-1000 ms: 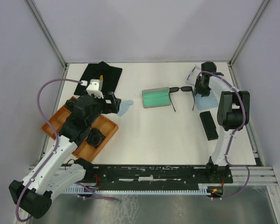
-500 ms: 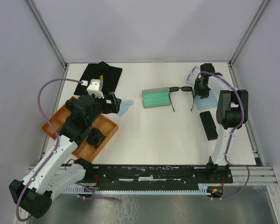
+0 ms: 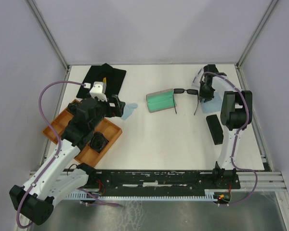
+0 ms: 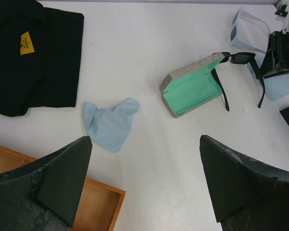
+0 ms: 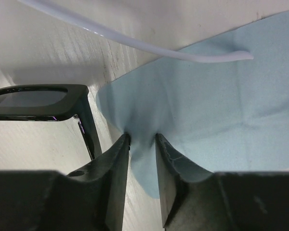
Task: Organize the sunglasses
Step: Move the glasses cleaning cloth to the center of the board.
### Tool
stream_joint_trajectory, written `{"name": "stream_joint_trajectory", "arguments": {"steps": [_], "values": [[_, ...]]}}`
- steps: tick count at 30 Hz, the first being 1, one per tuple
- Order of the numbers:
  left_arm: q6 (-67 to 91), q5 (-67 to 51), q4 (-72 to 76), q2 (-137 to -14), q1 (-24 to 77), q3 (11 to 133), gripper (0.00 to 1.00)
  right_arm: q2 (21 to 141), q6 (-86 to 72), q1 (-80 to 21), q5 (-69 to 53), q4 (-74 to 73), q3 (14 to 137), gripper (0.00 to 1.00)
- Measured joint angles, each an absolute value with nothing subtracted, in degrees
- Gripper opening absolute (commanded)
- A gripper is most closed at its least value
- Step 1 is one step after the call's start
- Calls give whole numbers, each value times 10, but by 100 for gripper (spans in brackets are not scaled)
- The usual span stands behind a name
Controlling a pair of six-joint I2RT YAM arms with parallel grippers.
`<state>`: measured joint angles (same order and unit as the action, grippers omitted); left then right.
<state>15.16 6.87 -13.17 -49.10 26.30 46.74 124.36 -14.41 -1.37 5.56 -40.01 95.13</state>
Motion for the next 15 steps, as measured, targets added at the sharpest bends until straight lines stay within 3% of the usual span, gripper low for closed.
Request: {"name": "stream_joint_trajectory", "arguments": {"steps": [7, 12, 15], "values": [[152, 69, -132, -491, 263, 467, 99, 1247, -143, -13, 61, -408, 957, 9], [152, 69, -132, -491, 263, 467, 99, 1230, -147, -9, 69, -392, 930, 0], [152, 69, -132, -491, 263, 467, 99, 1208, -146, -3, 78, -385, 901, 0]]}}
